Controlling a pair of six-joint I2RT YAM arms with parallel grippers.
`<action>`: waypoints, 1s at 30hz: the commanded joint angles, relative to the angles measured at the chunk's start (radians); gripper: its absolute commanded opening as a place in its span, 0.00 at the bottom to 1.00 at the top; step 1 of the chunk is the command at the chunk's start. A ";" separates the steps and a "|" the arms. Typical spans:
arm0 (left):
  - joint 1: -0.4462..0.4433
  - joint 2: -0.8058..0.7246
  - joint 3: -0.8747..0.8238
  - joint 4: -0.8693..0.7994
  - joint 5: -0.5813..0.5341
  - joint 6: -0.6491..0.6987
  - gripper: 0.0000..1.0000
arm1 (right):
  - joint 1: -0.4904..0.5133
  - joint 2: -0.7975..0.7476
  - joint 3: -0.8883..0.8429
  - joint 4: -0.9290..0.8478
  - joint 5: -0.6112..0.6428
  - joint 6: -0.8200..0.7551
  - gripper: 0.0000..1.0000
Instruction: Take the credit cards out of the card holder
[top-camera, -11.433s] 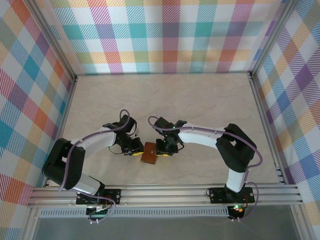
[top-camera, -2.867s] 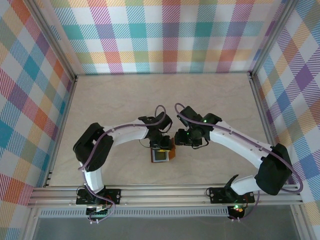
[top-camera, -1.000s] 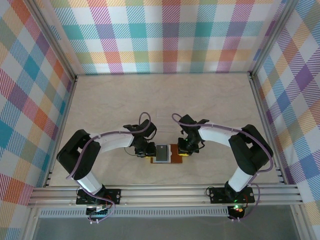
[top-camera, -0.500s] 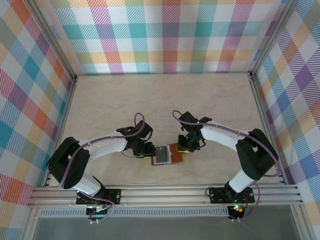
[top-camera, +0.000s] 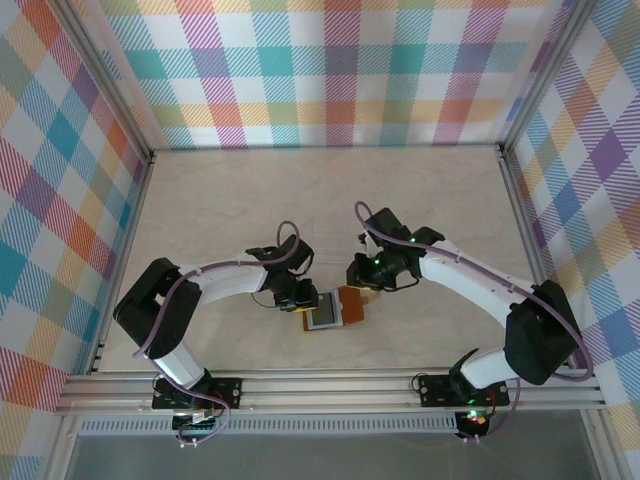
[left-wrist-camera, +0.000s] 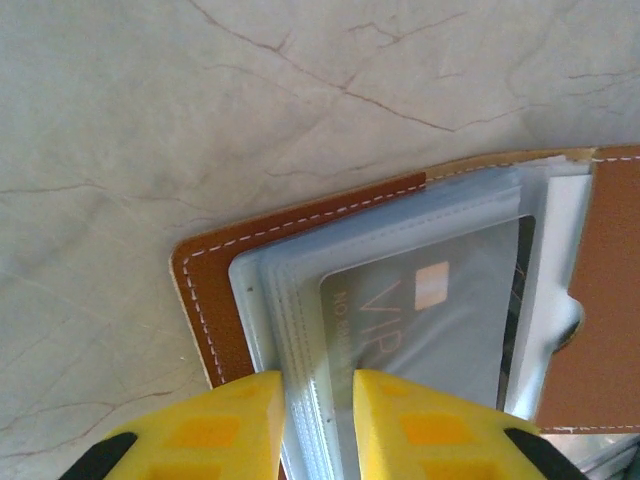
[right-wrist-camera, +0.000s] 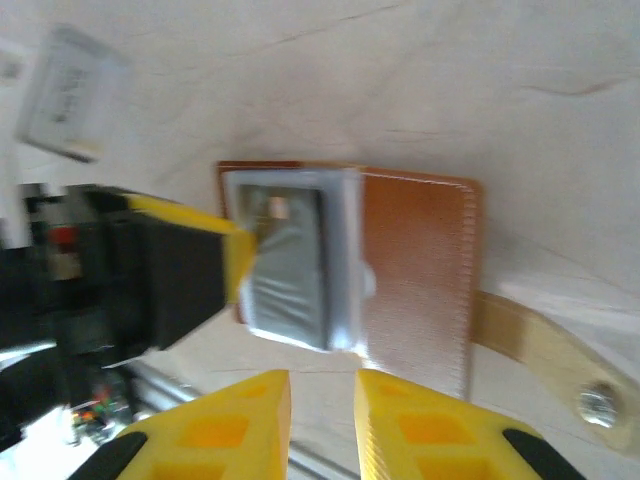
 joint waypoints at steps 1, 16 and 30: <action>0.004 0.014 0.009 -0.025 0.008 0.018 0.25 | 0.017 0.065 -0.007 0.143 -0.166 0.078 0.23; 0.003 0.041 -0.021 -0.036 -0.012 0.045 0.22 | 0.018 0.289 -0.062 0.248 -0.138 0.014 0.29; 0.003 0.055 -0.015 -0.032 -0.001 0.053 0.23 | 0.034 0.347 -0.040 0.222 -0.114 0.013 0.33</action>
